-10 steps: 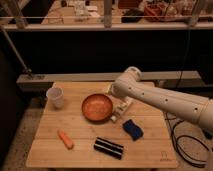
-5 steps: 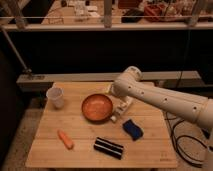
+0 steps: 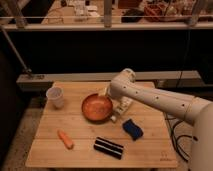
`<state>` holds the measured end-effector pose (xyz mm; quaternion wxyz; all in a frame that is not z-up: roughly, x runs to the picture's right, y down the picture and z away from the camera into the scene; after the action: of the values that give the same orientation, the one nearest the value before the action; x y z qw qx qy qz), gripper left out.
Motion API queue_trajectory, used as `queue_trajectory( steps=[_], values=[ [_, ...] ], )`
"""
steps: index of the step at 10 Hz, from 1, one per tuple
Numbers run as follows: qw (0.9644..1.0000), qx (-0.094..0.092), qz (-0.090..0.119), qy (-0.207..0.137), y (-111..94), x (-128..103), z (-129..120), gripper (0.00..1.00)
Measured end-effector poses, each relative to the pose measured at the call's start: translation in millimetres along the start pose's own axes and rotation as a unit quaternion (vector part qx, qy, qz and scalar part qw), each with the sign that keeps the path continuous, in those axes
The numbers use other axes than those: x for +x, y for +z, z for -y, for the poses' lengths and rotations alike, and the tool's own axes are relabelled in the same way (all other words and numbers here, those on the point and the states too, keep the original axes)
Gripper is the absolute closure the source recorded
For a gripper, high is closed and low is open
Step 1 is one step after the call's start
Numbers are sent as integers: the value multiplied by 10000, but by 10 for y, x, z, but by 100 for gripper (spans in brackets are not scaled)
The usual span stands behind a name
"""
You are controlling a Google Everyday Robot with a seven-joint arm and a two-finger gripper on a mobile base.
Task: Drag the ceramic bowl in a circle
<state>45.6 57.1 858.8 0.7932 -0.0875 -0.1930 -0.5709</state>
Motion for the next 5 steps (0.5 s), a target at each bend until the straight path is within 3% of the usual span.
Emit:
queue_trajectory(
  steps=[2,5],
  values=[
    [9987,-16,500,-92,26,-13,31,20],
    [9966,118,774,-257,140,-19,-9,20]
  ],
)
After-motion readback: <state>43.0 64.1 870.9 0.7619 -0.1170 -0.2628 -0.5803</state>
